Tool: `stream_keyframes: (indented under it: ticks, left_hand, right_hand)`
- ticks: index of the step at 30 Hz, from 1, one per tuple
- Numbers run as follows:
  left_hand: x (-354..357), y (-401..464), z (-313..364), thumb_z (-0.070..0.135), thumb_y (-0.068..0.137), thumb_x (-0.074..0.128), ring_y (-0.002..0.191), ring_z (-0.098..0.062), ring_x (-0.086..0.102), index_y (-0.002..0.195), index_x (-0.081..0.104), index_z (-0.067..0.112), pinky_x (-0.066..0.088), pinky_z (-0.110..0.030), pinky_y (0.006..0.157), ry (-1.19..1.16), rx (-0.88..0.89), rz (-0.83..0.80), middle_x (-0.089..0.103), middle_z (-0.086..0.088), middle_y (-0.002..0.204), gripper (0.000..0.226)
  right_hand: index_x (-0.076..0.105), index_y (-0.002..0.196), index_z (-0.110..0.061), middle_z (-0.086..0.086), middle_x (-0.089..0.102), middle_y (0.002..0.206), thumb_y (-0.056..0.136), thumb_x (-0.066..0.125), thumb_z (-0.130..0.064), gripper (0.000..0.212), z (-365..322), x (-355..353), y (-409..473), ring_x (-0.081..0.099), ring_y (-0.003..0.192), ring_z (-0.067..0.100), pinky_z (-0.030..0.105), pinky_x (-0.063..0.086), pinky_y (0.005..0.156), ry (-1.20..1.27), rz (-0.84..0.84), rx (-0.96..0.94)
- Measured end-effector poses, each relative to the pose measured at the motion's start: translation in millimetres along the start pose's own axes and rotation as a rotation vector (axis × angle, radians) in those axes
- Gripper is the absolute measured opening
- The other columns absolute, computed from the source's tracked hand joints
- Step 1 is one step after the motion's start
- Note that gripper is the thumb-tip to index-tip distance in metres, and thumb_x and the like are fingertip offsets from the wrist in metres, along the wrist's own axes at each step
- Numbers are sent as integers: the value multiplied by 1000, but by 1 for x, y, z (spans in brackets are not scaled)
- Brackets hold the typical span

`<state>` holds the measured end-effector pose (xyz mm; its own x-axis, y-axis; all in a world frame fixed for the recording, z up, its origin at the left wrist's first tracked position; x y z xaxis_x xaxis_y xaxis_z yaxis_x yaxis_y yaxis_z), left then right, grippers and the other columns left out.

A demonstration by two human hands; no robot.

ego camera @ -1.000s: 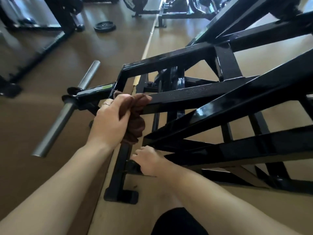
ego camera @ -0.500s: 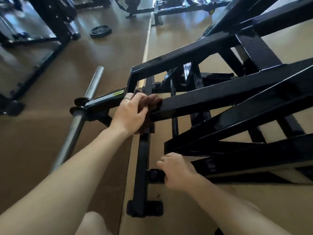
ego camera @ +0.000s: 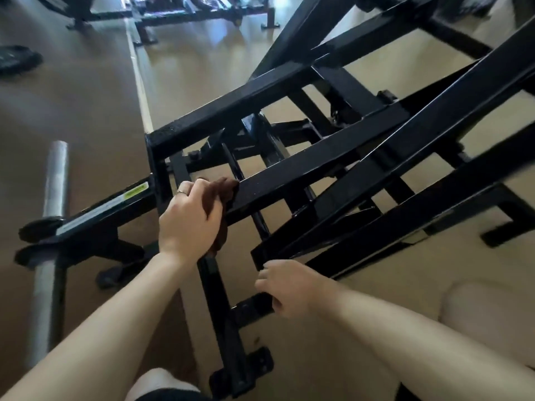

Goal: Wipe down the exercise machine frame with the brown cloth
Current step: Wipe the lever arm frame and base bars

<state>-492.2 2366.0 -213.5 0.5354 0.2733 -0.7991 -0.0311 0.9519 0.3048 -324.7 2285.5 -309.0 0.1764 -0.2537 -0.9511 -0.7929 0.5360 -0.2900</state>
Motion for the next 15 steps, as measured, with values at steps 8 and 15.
stream_keyframes:
  ticks: [8,15]
  left_hand:
    - [8,8,12,34,97,59,94,-34,65,120,60,13,61,-54,70,3,74,-47,59,-9,122,31]
    - [51,59,116,40,99,49,92,-27,63,122,57,14,61,-48,68,-45,263,-89,59,-7,116,36]
  right_hand:
    - [70,106,-8,7,65,104,89,58,-11,21,69,-120,-68,58,104,25,44,39,116,-38,755,264]
    - [66,110,-8,8,61,97,93,47,-14,26,122,-153,-72,57,95,29,43,44,103,-87,776,574]
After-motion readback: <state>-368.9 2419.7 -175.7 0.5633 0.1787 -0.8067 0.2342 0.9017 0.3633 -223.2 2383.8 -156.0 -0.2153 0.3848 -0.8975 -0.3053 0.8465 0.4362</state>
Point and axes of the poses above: each hand's wrist, its own y-axis towards the middle knuckle, its own x-axis out of the palm, z = x × y, the point moved 6 cm from there along y, towards the middle knuckle
